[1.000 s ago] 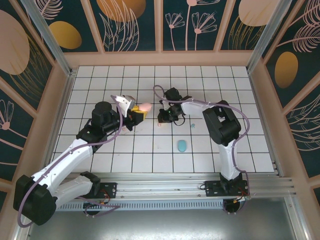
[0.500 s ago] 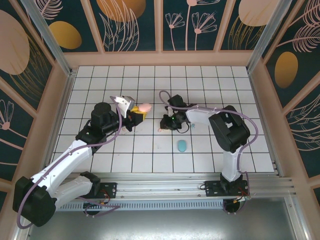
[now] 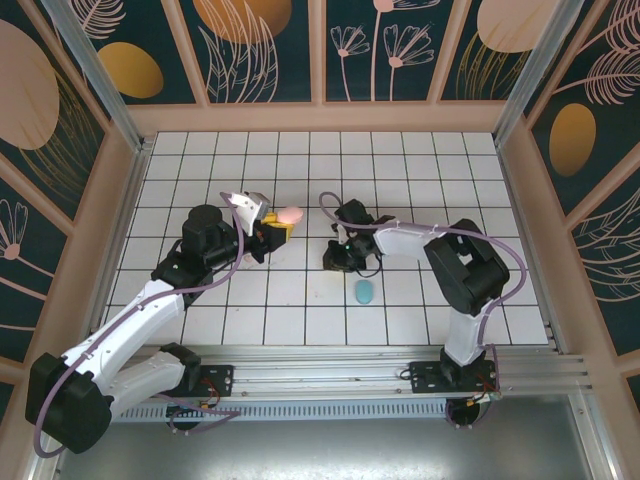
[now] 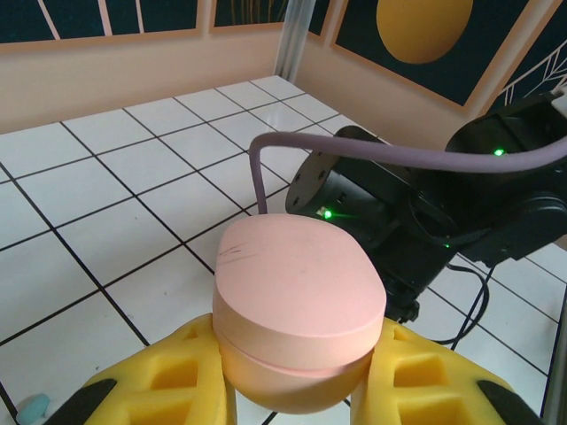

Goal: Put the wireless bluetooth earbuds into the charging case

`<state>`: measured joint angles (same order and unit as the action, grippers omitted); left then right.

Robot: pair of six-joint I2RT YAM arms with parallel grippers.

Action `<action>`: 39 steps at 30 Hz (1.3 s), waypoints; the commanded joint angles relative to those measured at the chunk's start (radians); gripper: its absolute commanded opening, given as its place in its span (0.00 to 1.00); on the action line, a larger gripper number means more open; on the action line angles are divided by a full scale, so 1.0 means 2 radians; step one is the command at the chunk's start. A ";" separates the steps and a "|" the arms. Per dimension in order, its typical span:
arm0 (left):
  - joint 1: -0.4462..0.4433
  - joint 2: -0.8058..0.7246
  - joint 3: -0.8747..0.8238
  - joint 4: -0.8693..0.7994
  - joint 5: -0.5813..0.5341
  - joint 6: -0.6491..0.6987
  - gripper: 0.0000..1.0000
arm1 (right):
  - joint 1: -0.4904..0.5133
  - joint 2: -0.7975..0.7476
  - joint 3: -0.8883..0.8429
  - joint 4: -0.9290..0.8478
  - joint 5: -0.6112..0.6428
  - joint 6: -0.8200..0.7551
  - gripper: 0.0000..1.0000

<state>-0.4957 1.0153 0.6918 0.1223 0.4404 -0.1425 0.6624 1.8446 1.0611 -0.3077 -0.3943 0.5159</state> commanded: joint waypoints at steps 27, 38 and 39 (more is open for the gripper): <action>0.005 0.029 0.027 0.073 0.153 -0.030 0.00 | 0.058 -0.340 -0.013 0.053 0.025 -0.188 0.54; 0.004 0.026 0.021 0.082 0.179 -0.036 0.00 | 0.054 -0.294 0.040 0.043 0.052 -0.176 0.49; 0.004 0.026 0.021 0.079 0.178 -0.034 0.00 | 0.054 -0.293 0.043 0.043 0.049 -0.176 0.49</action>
<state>-0.4793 1.0744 0.7155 0.2584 0.7246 -0.2073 0.7742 1.2430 1.0958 -0.2459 -0.3233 0.1619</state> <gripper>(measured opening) 0.242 0.491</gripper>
